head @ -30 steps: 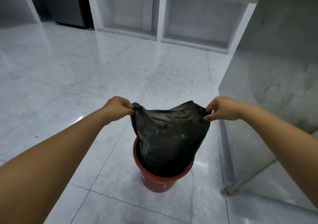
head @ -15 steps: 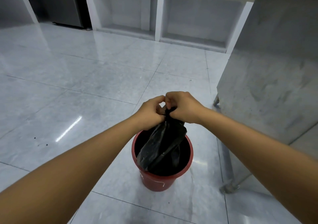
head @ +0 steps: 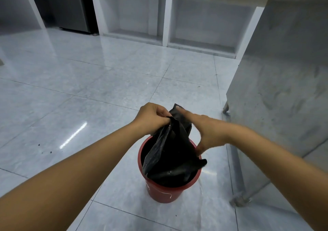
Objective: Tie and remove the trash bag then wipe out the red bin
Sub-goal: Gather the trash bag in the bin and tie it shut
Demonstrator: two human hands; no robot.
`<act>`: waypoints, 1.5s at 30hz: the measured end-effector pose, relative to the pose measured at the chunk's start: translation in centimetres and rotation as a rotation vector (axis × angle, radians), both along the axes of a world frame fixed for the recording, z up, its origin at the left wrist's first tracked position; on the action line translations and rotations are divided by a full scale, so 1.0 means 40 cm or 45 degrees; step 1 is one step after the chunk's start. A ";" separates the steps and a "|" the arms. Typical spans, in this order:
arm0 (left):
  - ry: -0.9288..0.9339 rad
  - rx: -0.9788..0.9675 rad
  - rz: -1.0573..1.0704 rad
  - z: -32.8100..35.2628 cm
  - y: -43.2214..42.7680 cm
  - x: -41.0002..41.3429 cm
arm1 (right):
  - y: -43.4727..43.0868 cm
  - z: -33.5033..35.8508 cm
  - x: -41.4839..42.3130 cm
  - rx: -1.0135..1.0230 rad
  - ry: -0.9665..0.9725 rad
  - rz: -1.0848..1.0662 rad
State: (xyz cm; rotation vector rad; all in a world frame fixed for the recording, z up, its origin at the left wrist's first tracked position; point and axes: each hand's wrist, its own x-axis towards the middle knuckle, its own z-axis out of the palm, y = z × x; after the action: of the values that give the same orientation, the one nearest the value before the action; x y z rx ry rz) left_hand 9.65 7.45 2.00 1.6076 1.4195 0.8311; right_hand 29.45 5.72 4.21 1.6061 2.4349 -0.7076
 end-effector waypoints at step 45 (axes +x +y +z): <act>-0.261 -0.310 0.262 0.018 0.068 -0.027 | 0.025 -0.089 -0.054 0.187 0.743 -0.468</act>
State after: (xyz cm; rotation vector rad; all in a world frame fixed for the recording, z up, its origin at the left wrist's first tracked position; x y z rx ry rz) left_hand 8.57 10.16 2.73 1.1741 1.4902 0.8763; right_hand 27.29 6.73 0.67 2.1943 2.6301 -1.2300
